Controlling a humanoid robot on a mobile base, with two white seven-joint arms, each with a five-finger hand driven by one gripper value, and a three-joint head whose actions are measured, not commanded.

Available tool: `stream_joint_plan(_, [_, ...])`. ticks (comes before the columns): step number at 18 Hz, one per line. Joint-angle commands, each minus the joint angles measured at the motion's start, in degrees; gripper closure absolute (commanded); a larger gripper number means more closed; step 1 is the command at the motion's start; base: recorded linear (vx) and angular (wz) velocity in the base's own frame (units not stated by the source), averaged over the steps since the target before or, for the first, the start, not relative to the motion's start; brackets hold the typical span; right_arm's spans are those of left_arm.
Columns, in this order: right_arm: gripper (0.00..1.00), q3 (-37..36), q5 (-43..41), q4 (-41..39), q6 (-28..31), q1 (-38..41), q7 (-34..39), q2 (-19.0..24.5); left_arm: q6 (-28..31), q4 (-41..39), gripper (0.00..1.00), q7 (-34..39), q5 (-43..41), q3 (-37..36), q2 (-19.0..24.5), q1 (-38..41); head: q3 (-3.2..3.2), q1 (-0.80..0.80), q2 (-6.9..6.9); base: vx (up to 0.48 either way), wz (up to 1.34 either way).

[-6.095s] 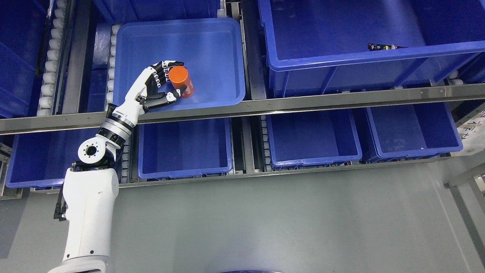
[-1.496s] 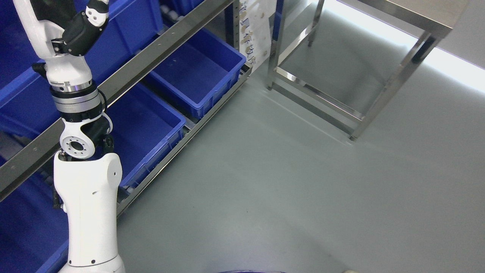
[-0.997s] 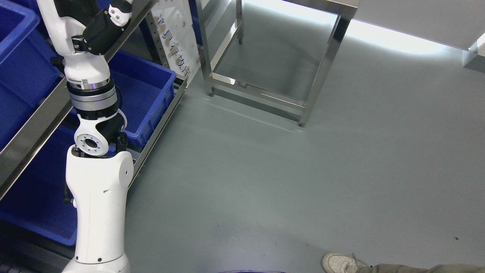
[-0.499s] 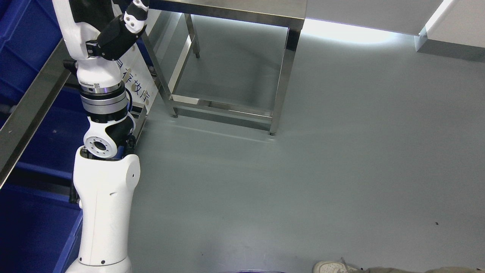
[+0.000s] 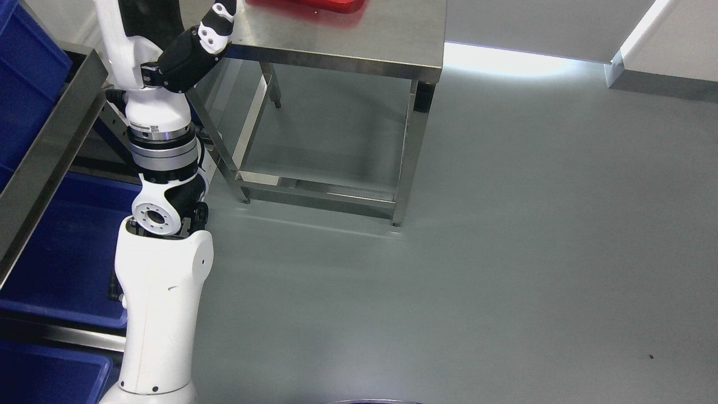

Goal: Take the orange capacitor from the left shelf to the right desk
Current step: 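Carry the capacitor with the left hand over the red tray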

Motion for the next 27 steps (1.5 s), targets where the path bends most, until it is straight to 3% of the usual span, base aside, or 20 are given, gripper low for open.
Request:
stream_joint_plan(1, [0.00, -0.70, 0.18, -1.00, 0.05, 1.15, 0.04, -1.00, 0.63, 0.12, 0.98, -0.07, 0.00, -1.79, 0.90, -0.05, 0.00, 0.00, 0.00, 0.285, 0.00])
stream_joint_plan(18, [0.00, -0.70, 0.26, -1.00, 0.05, 1.15, 0.04, -1.00, 1.42, 0.90, 0.98, -0.07, -0.09, -5.92, 0.90, -0.49, 0.00, 0.00, 0.00, 0.257, 0.04])
stream_joint_plan(27, [0.00, -0.70, 0.26, -1.00, 0.05, 1.15, 0.04, -1.00, 3.27, 0.99, 0.98, 0.46, 0.09, -6.89, 0.90, -4.62, 0.00, 0.00, 0.00, 0.201, -0.04])
